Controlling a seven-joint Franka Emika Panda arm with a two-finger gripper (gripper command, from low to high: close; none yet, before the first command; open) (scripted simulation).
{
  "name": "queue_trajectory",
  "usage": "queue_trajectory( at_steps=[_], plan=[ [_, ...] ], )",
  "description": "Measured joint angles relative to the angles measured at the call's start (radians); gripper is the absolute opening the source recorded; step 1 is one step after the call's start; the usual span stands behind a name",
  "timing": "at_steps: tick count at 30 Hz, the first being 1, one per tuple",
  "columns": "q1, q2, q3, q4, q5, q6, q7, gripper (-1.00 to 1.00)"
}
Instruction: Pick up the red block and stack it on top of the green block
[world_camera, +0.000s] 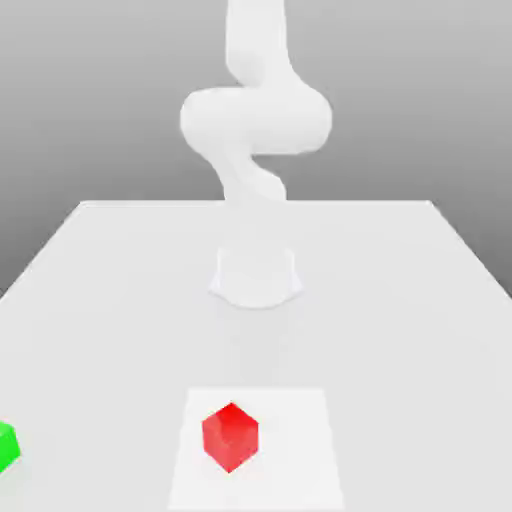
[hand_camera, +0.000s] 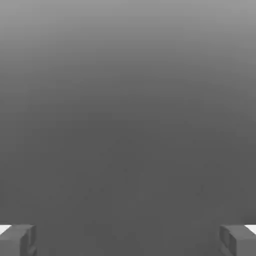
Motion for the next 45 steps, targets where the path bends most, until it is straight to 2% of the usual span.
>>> queue_trajectory(
  at_steps=[8, 17, 21, 27, 28, 35, 40, 45],
  plan=[
    [0.073, 0.295, -0.097, -0.125, -0.006, 0.152, -0.280, 0.00],
    [0.119, 0.622, -0.172, -0.262, 0.031, 0.320, -0.618, 0.00],
    [0.096, 0.768, -0.159, -0.320, 0.050, 0.396, -0.764, 0.00],
    [0.040, 0.987, -0.084, -0.303, 0.146, 0.569, -0.865, 0.00],
    [0.031, 1.005, -0.073, -0.300, 0.151, 0.584, -0.869, -1.00],
    [0.031, 1.001, -0.074, -0.301, 0.149, 0.579, -0.867, -1.00],
    [0.058, 0.842, -0.119, -0.326, 0.067, 0.447, -0.806, -1.00],
    [-0.022, 0.856, -0.222, -0.210, 0.100, 0.333, -0.652, -1.00]
  ],
)
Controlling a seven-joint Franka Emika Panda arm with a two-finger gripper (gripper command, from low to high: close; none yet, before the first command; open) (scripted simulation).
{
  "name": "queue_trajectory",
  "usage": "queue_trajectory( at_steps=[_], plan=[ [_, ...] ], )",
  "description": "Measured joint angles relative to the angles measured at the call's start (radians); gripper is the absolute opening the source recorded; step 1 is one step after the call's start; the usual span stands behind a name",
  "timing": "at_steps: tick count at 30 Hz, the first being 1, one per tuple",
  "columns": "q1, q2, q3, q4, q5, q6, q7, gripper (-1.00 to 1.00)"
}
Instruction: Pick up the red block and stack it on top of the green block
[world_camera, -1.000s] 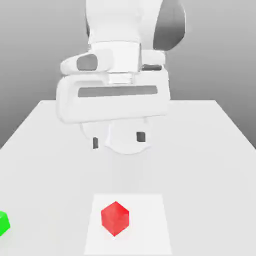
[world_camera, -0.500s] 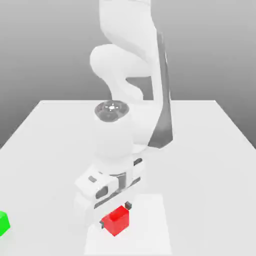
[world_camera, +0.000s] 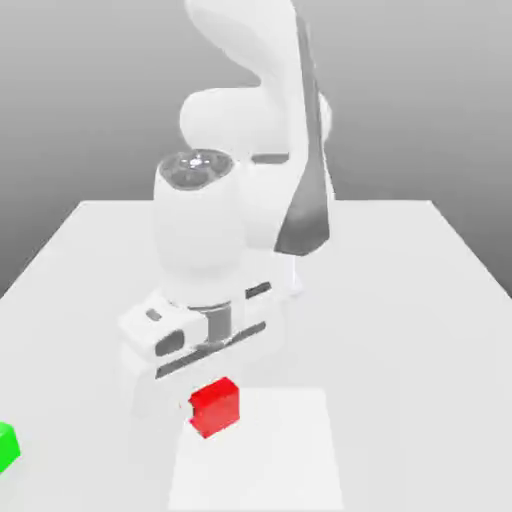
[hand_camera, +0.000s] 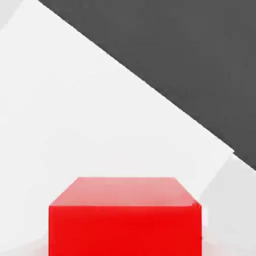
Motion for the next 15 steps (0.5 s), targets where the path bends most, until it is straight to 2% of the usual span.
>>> queue_trajectory(
  at_steps=[8, 11, 12, 15],
  plan=[
    [-0.169, 0.133, -0.183, 0.241, 0.125, -0.134, 0.260, -1.00],
    [-0.239, 0.257, -0.160, 0.299, 0.223, -0.080, 0.255, -1.00],
    [-0.252, 0.283, -0.147, 0.304, 0.243, -0.061, 0.246, 1.00],
    [-0.252, 0.283, -0.147, 0.304, 0.243, -0.061, 0.246, 1.00]
  ],
)
